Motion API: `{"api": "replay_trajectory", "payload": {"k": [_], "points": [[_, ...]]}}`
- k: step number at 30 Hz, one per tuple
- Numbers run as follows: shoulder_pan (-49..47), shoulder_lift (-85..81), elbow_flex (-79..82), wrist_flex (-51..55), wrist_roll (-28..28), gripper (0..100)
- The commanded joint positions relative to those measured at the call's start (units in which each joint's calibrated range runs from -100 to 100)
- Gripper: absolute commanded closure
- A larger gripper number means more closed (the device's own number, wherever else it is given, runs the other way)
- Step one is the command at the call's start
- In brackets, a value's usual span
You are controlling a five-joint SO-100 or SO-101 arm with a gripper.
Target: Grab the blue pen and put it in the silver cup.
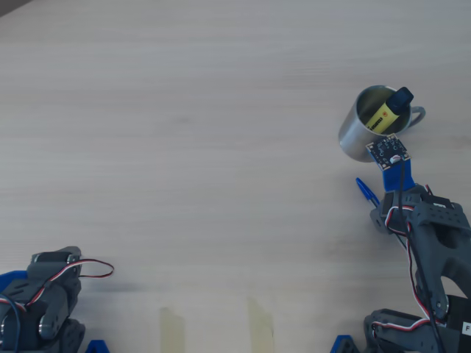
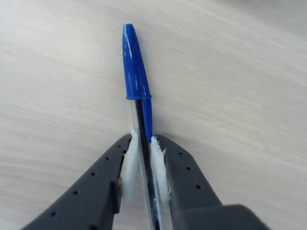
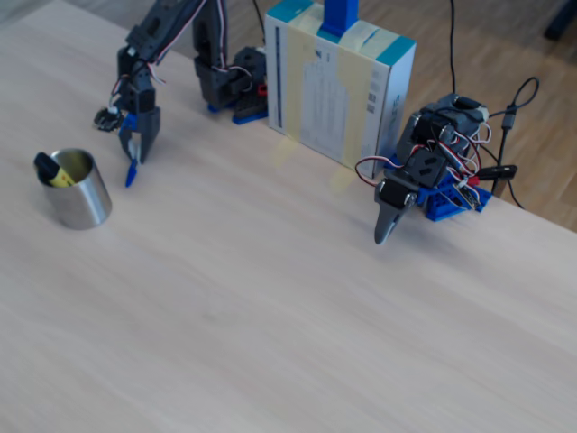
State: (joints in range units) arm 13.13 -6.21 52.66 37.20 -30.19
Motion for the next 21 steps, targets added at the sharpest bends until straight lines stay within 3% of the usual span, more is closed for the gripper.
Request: {"api": "replay_trajectory", "payload": {"k": [1, 21], "points": [[-0.1, -0.5, -0.7, -0.3, -0.4, 98], [-2.5, -18.3, 7.3, 0.2, -5.1, 98]]}}
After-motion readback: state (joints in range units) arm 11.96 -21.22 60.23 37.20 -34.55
